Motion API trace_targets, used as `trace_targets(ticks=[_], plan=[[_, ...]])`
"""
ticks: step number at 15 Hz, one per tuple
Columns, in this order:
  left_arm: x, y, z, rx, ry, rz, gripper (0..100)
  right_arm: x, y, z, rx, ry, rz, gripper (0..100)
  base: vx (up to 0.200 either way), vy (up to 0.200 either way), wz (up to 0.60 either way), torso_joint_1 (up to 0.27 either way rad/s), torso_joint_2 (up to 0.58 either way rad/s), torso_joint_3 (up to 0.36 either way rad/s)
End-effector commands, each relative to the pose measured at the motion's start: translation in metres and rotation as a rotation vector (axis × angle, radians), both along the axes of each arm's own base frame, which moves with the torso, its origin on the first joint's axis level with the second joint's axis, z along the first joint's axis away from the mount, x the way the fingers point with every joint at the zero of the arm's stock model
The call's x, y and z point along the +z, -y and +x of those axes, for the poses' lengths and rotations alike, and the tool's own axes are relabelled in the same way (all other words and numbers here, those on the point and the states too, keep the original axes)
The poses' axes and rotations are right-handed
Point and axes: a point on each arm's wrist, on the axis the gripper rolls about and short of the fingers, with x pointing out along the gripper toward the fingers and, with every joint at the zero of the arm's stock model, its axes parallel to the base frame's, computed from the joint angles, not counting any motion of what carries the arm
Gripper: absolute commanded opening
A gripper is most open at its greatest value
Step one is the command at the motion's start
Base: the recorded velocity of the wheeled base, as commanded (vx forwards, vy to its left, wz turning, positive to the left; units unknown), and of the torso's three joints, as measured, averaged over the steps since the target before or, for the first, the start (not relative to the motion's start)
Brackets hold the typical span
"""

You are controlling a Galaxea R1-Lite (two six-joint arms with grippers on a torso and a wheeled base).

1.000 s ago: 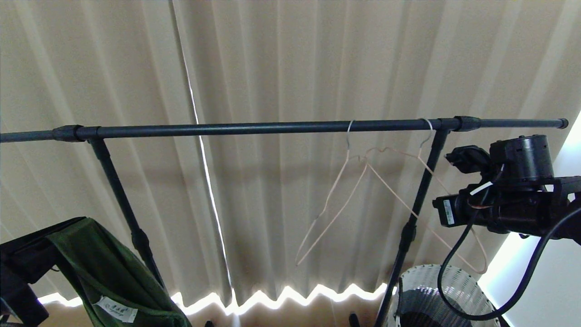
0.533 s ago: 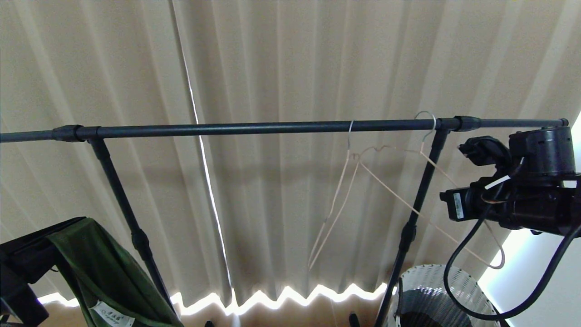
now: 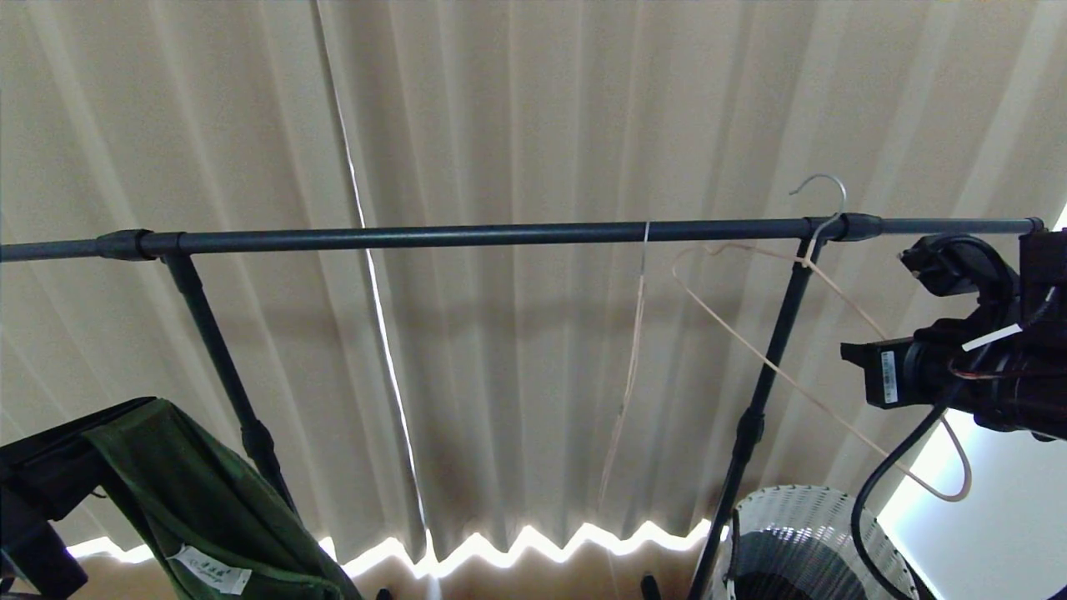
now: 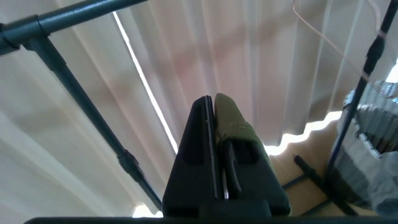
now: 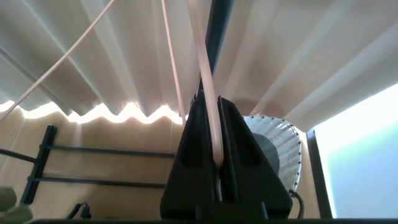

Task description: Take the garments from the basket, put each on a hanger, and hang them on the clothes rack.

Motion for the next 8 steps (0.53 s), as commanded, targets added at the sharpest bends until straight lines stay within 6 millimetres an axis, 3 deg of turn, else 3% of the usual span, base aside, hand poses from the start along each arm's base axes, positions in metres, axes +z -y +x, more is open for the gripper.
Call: trace_targets(ticks=[1, 4, 8], plan=[[0.0000, -0.0002, 0.0001, 0.002, 0.004, 0.010, 0, 0.0040, 0.0015, -0.0130, 0.005, 0.022, 0.005, 0, 0.000, 0.000, 0.00, 0.000, 0.00, 0.000], [-0.0009, -0.0002, 0.0000, 0.001, 0.003, 0.018, 0, 0.0033, 0.0023, -0.0165, 0.005, 0.022, 0.005, 0, 0.000, 0.000, 0.00, 0.000, 0.00, 0.000], [-0.0007, -0.0002, -0.0003, 0.001, 0.004, 0.017, 0, 0.0003, 0.0025, -0.0175, 0.005, 0.011, 0.002, 0, -0.200, 0.000, 0.00, 0.006, 0.00, 0.004]])
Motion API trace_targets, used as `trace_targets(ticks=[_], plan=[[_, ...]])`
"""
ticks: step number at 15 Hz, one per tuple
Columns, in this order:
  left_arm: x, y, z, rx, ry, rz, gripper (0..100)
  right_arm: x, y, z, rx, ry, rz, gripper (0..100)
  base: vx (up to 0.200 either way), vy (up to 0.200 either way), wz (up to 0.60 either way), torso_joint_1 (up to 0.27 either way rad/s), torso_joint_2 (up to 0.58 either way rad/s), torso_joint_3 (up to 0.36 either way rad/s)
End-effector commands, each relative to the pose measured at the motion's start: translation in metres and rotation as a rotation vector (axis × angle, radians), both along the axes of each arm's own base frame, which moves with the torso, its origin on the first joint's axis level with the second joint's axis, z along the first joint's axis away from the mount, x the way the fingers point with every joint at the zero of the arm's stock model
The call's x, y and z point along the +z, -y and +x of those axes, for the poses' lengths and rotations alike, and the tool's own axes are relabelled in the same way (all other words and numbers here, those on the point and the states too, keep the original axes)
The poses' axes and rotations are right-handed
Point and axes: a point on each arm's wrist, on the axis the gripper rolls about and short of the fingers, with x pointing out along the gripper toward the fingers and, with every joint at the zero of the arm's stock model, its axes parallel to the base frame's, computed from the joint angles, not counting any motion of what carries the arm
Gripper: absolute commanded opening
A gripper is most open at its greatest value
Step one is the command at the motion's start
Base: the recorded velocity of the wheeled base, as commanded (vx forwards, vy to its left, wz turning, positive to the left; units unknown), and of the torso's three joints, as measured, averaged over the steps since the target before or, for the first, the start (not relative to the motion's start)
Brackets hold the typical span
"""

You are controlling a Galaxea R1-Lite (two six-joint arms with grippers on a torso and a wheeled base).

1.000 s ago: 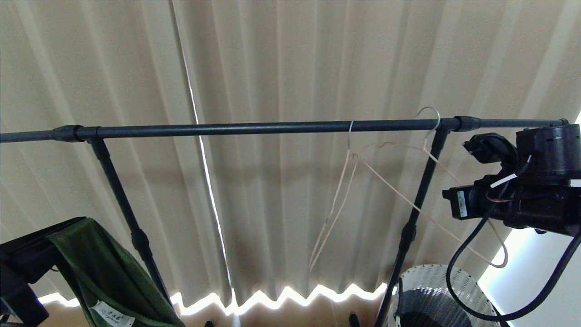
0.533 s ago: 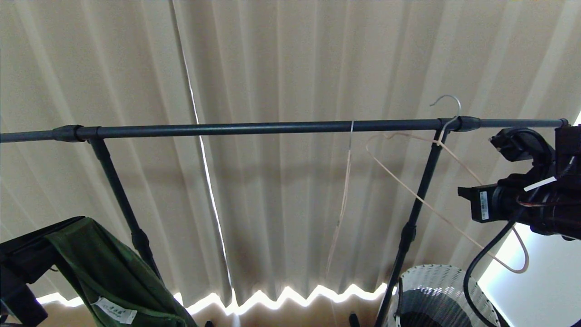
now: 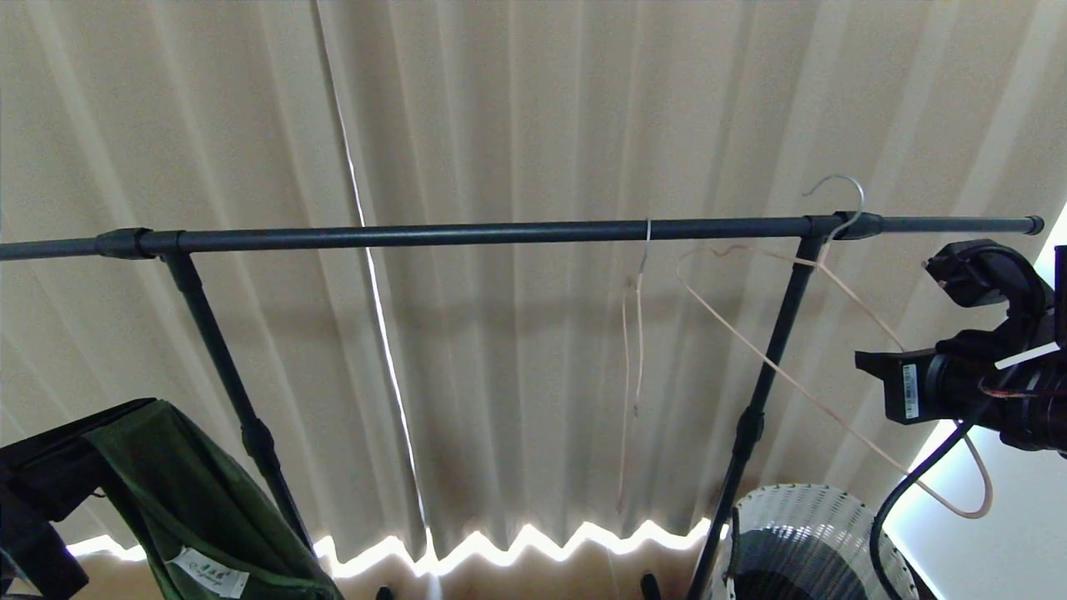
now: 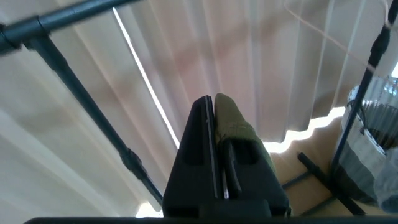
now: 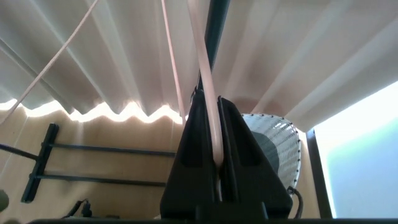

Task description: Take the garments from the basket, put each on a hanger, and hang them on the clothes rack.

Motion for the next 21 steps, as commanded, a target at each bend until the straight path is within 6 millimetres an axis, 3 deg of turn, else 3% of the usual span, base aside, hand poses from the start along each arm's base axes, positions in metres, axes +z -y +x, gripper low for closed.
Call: trace_targets(ticks=[1, 11, 16, 21], plan=[[0.000, 0.000, 0.000, 0.000, 0.001, 0.000, 0, 0.000, 0.000, -0.001, 0.001, 0.001, 0.000, 0, -0.200, 0.000, 0.00, -0.002, 0.00, -0.007], [-0.002, 0.000, 0.000, -0.002, -0.005, 0.001, 0, -0.002, 0.000, -0.003, 0.001, -0.005, -0.001, 0, -0.200, 0.000, 0.00, -0.001, 0.00, 0.007], [0.000, 0.000, -0.008, -0.015, 0.035, 0.023, 0, 0.007, 0.001, -0.013, 0.012, 0.037, 0.012, 0, 0.000, 0.000, 0.00, 0.000, 0.00, 0.000], [0.029, 0.011, 0.025, -0.051, 0.046, 0.052, 0, 0.025, -0.023, -0.037, 0.168, 0.122, 0.050, 0, 0.000, 0.000, 0.00, 0.000, 0.00, 0.000]])
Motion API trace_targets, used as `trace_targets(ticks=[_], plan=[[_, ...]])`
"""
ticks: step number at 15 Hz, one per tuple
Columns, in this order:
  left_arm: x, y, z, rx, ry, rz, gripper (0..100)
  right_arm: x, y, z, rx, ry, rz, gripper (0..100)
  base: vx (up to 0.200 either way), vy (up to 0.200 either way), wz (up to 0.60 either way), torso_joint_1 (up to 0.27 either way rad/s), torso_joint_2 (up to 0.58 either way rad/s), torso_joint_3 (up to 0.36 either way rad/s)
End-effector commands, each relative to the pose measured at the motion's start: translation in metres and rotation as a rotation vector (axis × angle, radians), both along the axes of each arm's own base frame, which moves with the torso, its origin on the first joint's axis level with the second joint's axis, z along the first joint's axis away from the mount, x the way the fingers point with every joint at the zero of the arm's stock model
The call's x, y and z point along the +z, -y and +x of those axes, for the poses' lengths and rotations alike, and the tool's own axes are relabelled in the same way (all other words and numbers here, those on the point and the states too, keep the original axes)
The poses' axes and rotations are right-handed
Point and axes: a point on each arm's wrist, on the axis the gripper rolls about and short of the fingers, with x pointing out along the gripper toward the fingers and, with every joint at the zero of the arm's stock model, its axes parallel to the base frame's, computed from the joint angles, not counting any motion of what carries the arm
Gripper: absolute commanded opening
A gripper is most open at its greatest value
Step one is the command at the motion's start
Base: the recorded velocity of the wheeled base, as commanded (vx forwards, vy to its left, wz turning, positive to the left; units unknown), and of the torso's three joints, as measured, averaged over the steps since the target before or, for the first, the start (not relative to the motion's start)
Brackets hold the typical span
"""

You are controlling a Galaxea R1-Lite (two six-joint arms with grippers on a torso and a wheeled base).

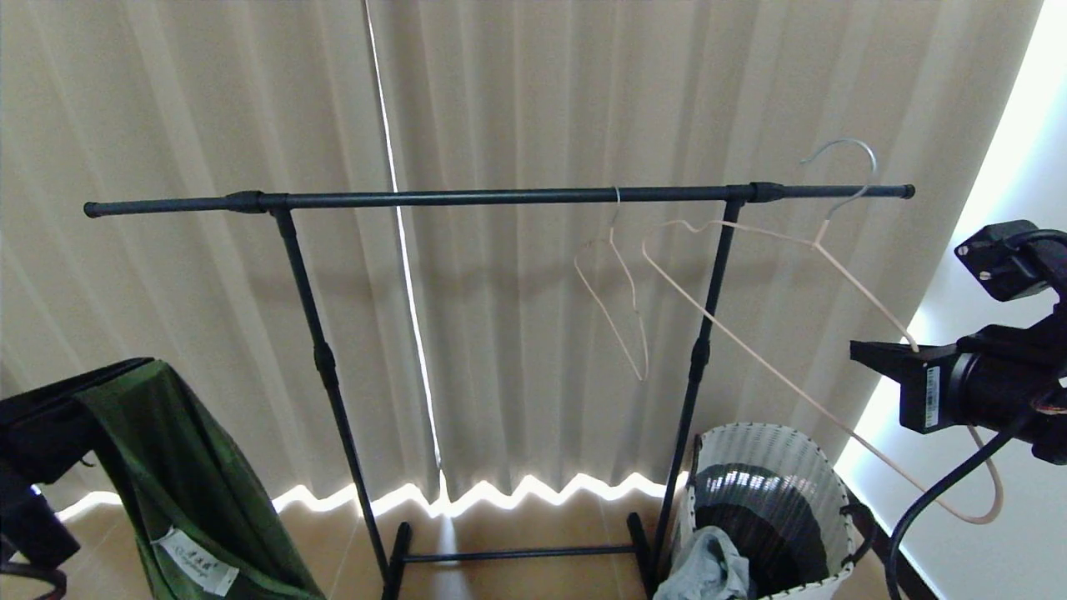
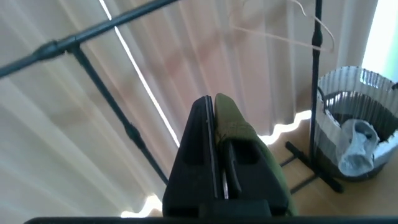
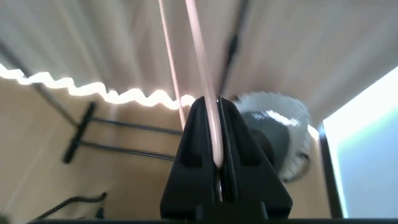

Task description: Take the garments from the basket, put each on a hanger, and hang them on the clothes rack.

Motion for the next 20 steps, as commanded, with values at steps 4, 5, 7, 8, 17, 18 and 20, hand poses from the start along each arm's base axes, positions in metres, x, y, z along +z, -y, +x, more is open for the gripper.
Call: trace_targets(ticks=[4, 5, 7, 8, 17, 18, 20], plan=[[0.029, 0.031, 0.069, 0.011, -0.081, 0.034, 0, 0.012, -0.039, -0.017, 0.212, 0.120, 0.072, 0, 0.000, 0.000, 0.00, 0.000, 0.00, 0.000], [0.033, 0.040, 0.079, 0.035, -0.106, 0.051, 0, 0.009, -0.046, -0.018, 0.238, 0.101, 0.078, 0, 0.000, 0.000, 0.00, 0.000, 0.00, 0.000], [0.038, 0.054, 0.105, 0.117, -0.148, 0.082, 0, 0.008, -0.060, -0.024, 0.300, 0.078, 0.118, 0, 0.000, 0.000, 0.00, 0.000, 0.00, 0.000], [0.038, 0.057, 0.111, 0.130, -0.155, 0.087, 0, 0.007, -0.063, -0.026, 0.320, 0.068, 0.131, 0, 0.000, 0.000, 0.00, 0.000, 0.00, 0.000], [0.027, 0.093, 0.187, 0.348, -0.237, -0.092, 0, -0.016, -0.115, -0.062, 0.610, -0.050, 0.178, 0, 0.000, 0.000, 0.00, 0.000, 0.00, 0.000], [0.027, 0.093, 0.187, 0.350, -0.238, -0.093, 0, -0.017, -0.118, -0.060, 0.610, -0.048, 0.179, 0, 0.000, 0.000, 0.00, 0.000, 0.00, 0.000], [0.027, 0.093, 0.187, 0.350, -0.238, -0.093, 0, -0.020, -0.123, -0.057, 0.611, -0.047, 0.177, 0, 0.000, 0.000, 0.00, 0.000, 0.00, 0.000]])
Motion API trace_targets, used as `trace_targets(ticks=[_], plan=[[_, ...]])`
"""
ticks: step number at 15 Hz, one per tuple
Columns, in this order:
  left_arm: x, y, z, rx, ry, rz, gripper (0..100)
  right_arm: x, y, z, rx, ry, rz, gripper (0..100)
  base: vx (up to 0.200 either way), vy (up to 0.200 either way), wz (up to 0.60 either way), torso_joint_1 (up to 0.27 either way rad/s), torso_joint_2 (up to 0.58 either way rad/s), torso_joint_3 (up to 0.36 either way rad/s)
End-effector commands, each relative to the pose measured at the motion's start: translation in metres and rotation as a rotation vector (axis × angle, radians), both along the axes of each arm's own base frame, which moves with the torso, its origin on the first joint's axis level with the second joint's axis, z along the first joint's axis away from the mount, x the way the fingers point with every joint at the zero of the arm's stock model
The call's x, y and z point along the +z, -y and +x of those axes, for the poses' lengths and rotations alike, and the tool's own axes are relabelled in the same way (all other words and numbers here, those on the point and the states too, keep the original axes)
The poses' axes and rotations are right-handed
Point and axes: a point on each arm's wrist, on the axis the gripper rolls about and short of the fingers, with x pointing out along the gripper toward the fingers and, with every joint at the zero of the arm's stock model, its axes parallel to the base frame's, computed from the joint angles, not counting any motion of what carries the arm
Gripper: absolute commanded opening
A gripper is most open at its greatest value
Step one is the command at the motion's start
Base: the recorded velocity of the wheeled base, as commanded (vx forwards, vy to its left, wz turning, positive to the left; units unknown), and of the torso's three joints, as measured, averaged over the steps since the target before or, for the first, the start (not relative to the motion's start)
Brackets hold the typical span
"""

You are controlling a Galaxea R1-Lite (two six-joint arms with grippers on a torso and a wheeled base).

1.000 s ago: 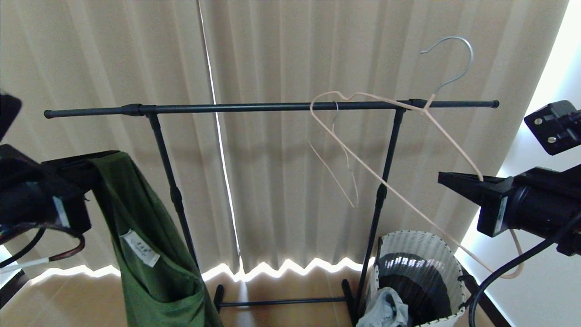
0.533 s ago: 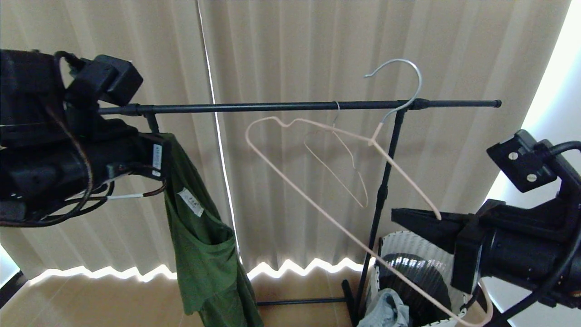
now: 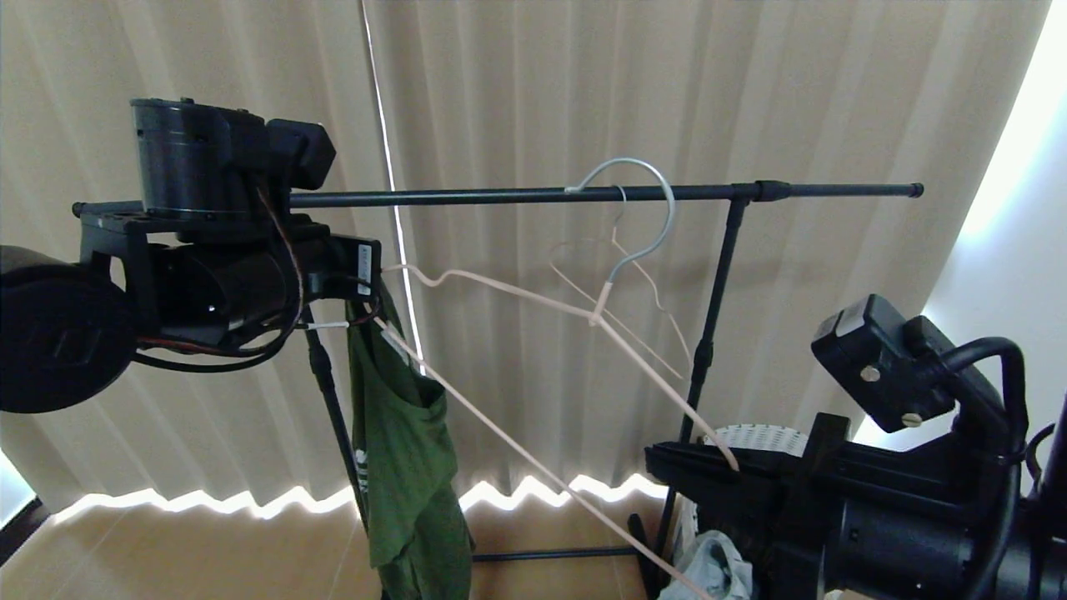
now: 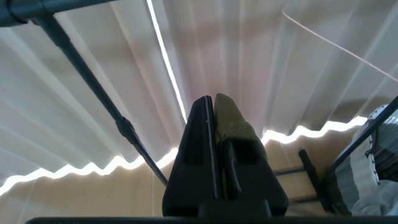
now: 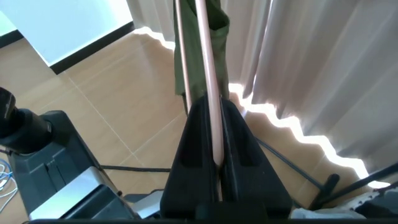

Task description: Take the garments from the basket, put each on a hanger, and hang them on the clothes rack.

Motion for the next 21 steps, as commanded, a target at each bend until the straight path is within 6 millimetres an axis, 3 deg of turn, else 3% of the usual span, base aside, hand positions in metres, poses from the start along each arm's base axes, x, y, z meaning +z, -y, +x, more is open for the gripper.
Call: trace_targets(ticks=[1, 11, 16, 21], plan=[[-0.002, 0.000, 0.001, 0.006, -0.004, 0.004, 0, -0.006, -0.008, 0.005, -0.001, -0.010, -0.019, 0, 0.000, 0.000, 0.00, 0.000, 0.00, 0.000], [0.005, -0.002, -0.016, 0.002, 0.017, -0.005, 0, -0.016, -0.027, 0.038, -0.067, -0.019, -0.029, 0, 0.000, 0.000, 0.00, 0.000, 0.00, 0.000], [0.009, -0.002, -0.025, -0.007, 0.027, -0.029, 0, -0.027, -0.054, 0.067, -0.088, -0.017, -0.027, 0, 0.000, 0.000, 0.00, 0.000, 0.00, 0.000], [0.019, 0.019, -0.055, -0.121, 0.057, -0.081, 0, -0.038, -0.079, 0.088, -0.093, -0.032, -0.031, 0, 0.000, 0.000, 0.00, 0.000, 0.00, 0.000]])
